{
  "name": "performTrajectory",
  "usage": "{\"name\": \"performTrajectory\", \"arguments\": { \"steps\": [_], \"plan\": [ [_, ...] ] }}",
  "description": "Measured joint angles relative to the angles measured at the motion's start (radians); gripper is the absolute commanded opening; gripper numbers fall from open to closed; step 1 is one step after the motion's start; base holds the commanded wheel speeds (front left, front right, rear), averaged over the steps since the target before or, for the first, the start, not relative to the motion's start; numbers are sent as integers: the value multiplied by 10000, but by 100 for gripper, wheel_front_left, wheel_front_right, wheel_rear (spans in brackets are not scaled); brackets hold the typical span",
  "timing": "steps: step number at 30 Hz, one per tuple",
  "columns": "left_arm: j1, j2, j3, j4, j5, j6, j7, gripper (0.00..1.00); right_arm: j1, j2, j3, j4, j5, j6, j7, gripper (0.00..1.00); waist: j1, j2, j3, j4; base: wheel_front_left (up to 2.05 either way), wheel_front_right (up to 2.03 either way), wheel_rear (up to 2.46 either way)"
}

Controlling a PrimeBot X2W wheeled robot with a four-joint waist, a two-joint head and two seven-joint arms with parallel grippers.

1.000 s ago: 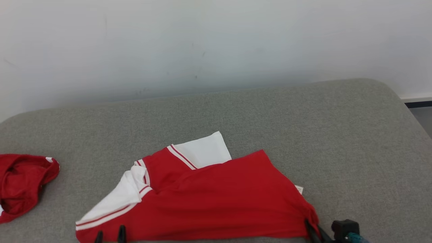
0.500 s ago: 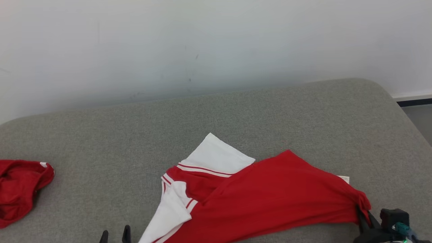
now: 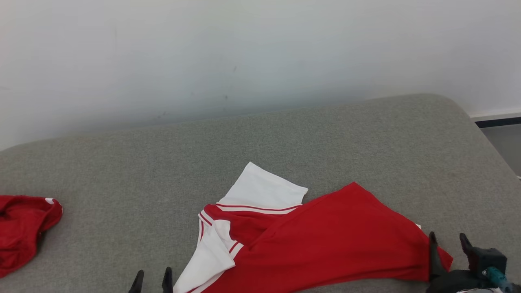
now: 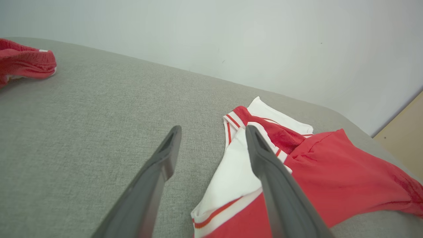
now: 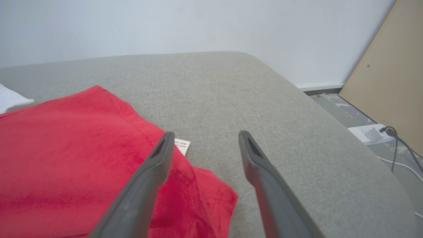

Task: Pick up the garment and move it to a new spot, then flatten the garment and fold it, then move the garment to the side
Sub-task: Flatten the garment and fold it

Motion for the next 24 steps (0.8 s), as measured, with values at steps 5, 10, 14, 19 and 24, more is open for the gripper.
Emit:
{"name": "performTrajectory", "arguments": {
  "steps": [5, 10, 14, 19, 24],
  "plan": [
    [-124, -2, -393, -65, 830, -50, 0, 100, 703, 575, 178, -1281, -234, 0, 2, 100, 0, -1, 13, -144, 0, 0, 0],
    [-558, 21, -1074, 376, 1860, -138, 0, 100, 1139, 813, 564, -1948, -249, 0, 2, 100, 0, -1, 47, -367, 0, 0, 0],
    [-1034, 196, -1783, 1235, 2746, -159, 0, 100, 1339, 924, 857, -2140, -192, 0, 2, 100, 0, -1, 78, -507, 0, 0, 0],
    [-1657, 322, -2290, 1964, 3586, 199, -2, 100, 1540, 1051, 1360, -2238, -171, 0, 2, 100, 0, -1, 104, -720, 0, 0, 0],
    [-1884, 389, -2533, 2602, 3960, 401, 59, 100, 1639, 1091, 1486, -2268, -36, 0, 2, 100, 0, -1, 105, -858, 0, 0, 0]
  ]
}}
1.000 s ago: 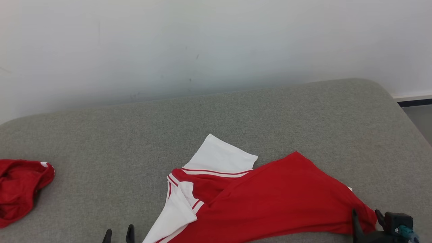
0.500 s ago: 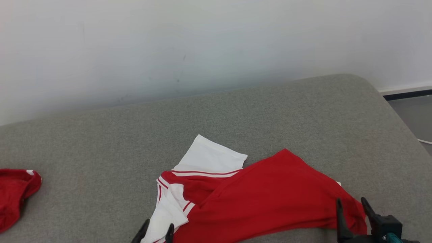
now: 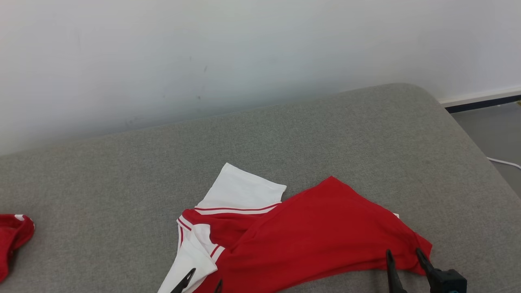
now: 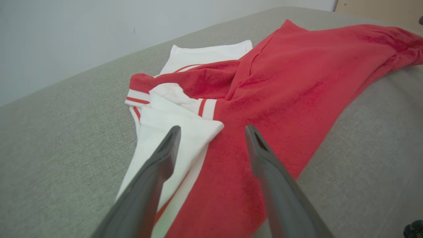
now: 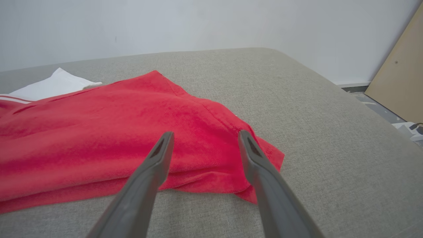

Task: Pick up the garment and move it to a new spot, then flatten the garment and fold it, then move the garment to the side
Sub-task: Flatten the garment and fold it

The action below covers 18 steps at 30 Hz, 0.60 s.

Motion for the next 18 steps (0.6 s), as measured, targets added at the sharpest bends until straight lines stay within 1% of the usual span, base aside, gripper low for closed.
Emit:
{"name": "performTrajectory", "arguments": {
  "steps": [2, 11, 17, 18],
  "plan": [
    [-160, 40, -65, 272, 100, 63, 0, 100, 25, 15, 10, 0, 38, 0, 0, 100, 0, 0, 22, -24, 0, 0, 0],
    [-931, 52, -221, 1225, 136, 84, -2, 100, 23, 40, -4, -23, 69, 0, 0, 100, 0, 0, 126, -130, 0, 0, 0],
    [-1196, 46, -201, 1607, 94, 272, -13, 100, 10, 38, 13, -59, 82, 0, 0, 100, 0, 0, 216, -198, 0, 0, 0],
    [-1228, 44, -205, 1603, 94, 334, -15, 97, 8, 38, 23, -61, 98, 0, 0, 100, 0, 0, 234, -207, 0, 0, 0]
  ]
}}
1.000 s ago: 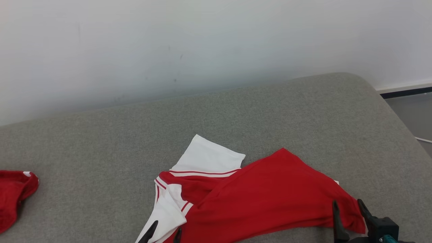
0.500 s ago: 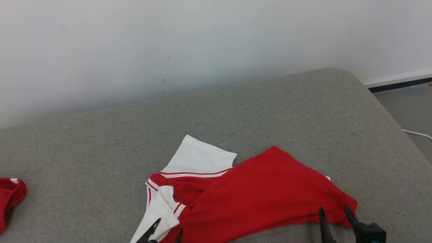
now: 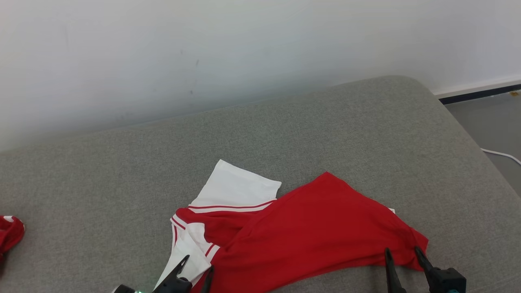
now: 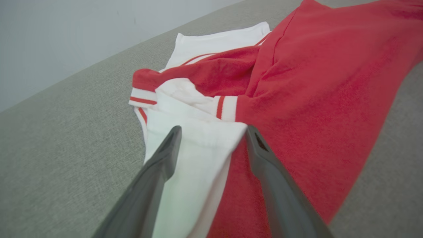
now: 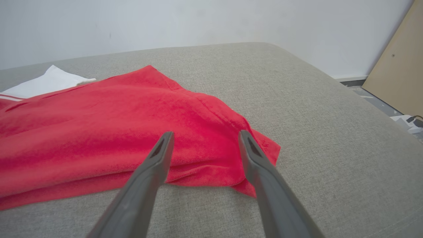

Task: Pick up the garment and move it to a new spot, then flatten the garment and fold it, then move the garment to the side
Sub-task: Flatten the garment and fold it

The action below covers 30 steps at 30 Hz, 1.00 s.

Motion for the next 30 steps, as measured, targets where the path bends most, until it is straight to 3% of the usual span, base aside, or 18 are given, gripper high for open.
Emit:
{"name": "performTrajectory", "arguments": {
  "steps": [1, 2, 13, 21, 25, 30],
  "plan": [
    [-18, 2, -4, -12, -2, 12, 0, 36, -1, 0, 10, -6, 10, 0, 0, 100, 0, 0, 16, -5, 0, 0, 0],
    [-31, -2, 4, -54, -27, 52, -13, 0, -1, -4, 13, -12, 12, 0, 0, 100, 0, 0, 31, -5, 0, 0, 0],
    [264, 368, 449, -1081, -525, 347, -33, 0, 10, -69, 27, -46, 54, 0, 0, 100, 0, 0, 5, 184, 0, 0, 0],
    [727, 819, 890, -2290, -1018, 297, -44, 0, -391, -337, 387, 184, 485, 0, 0, 100, -1, 0, -95, 491, 0, 0, 0],
    [863, 949, 1041, -2715, -1296, 222, -46, 0, -1016, -508, 890, 953, 1480, 0, 2, 100, -1, 0, -114, 658, 0, 0, 0],
    [886, 1070, 1160, -2953, -1511, 144, -27, 0, -2577, -945, 2025, 1937, 3916, 0, 732, 100, 0, 0, -34, 856, 0, 0, 0]
  ]
}}
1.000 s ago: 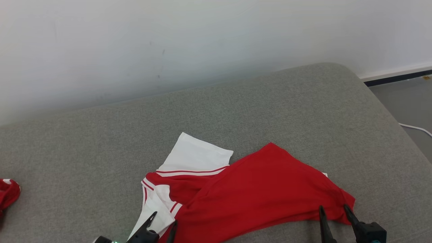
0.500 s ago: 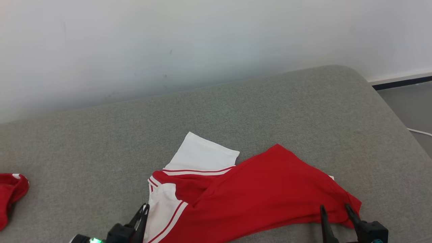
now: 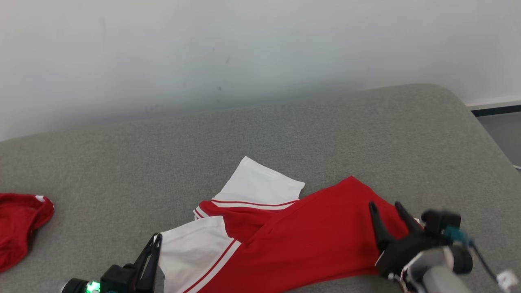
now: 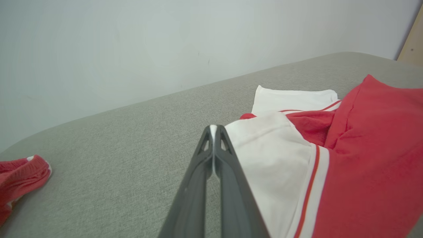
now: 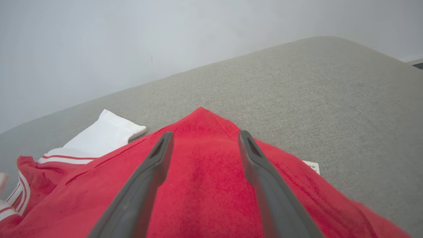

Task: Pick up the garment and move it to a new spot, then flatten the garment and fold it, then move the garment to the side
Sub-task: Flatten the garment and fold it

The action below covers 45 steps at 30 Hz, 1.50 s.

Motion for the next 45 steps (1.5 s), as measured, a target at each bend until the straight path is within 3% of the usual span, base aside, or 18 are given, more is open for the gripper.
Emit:
{"name": "performTrajectory", "arguments": {
  "steps": [5, 13, 27, 29, 30, 31, 32, 45],
  "plan": [
    [-240, 48, -31, -276, -46, -69, 46, 0, -1779, -922, 1066, 895, 928, -2, 1246, 100, 0, 0, 338, 151, 0, 0, 0],
    [-768, 159, -128, -652, -48, -209, 109, 0, -3960, -1515, 2669, 2452, 1484, -2, 2719, 100, 1, 1, 1090, 500, 0, 0, 0],
    [-1074, 441, -201, -913, -48, -238, 255, 0, -5355, -1538, 4493, 4592, 1655, -2, 3315, 98, 0, 1, 1848, 918, 0, 0, 0],
    [-1075, 481, -211, -970, -50, -236, 309, 0, -5463, -1521, 4673, 4790, 1655, -2, 3262, 83, 0, 1, 1869, 920, 0, 0, 0],
    [-1078, 499, -211, -1007, -50, -236, 320, 0, -5519, -1509, 4765, 4884, 1653, -2, 3170, 47, 0, 0, 1879, 920, 0, 0, 0],
    [-1080, 527, -211, -1034, -52, -238, 353, 0, -5603, -1498, 4851, 4978, 1651, 0, 3122, 34, 0, 1, 1891, 918, 0, 0, 0],
    [-1081, 558, -203, -1053, -65, -236, 384, 0, -5666, -1492, 4936, 5062, 1651, 0, 3068, 0, 0, 1, 1897, 913, 0, 0, 0],
    [-1718, 1060, 123, -1749, -311, -337, 198, 0, -6655, -1436, 5093, 5726, 1691, 0, 1064, 0, 0, 1, 1310, 692, 0, 0, 0]
  ]
}}
